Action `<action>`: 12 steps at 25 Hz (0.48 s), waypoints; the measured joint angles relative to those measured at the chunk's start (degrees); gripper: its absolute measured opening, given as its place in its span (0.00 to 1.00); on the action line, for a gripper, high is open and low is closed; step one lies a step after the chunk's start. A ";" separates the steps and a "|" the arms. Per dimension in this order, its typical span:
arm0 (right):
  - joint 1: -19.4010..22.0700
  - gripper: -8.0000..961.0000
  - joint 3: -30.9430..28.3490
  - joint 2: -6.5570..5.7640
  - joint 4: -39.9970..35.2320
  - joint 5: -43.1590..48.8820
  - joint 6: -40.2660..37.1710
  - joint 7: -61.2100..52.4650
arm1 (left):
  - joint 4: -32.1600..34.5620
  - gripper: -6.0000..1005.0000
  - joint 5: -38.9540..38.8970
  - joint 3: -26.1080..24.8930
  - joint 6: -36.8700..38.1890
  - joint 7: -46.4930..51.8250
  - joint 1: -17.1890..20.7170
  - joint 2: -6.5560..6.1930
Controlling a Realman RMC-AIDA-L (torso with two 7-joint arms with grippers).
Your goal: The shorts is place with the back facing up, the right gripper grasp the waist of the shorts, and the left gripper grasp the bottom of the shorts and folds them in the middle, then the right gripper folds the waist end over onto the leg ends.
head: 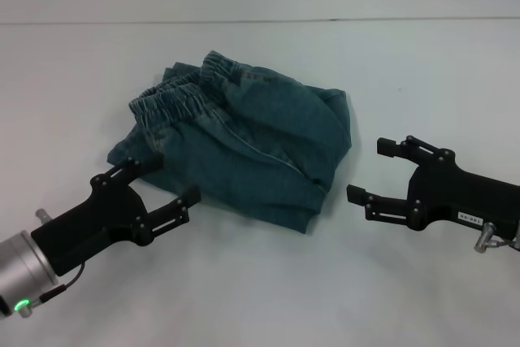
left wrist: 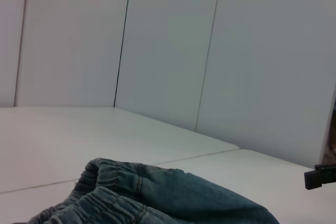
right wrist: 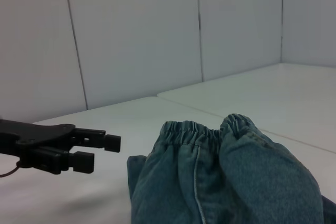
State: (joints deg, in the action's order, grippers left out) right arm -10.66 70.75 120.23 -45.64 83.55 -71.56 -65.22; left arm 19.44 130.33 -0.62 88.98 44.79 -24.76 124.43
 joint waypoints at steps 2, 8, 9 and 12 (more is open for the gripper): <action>0.01 1.00 0.07 0.01 0.13 -0.05 -0.11 0.43 | 0.04 0.72 0.10 0.01 -0.36 0.29 -0.24 0.00; 0.19 1.00 0.18 0.00 0.36 -0.02 -0.12 0.75 | 0.10 0.90 0.00 0.06 -0.77 0.29 -0.33 -0.02; 0.16 1.00 0.20 0.00 0.54 0.07 -0.03 0.76 | 0.11 0.91 -0.08 0.06 -0.78 0.29 -0.35 -0.02; 0.07 1.00 0.20 0.00 1.09 0.22 0.19 0.77 | 0.12 0.92 -0.16 0.03 -0.78 0.31 -0.36 -0.05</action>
State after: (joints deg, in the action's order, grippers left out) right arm -10.59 70.95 120.23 -44.54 83.77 -71.36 -64.44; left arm 19.57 130.17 -0.59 88.20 45.11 -25.12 124.39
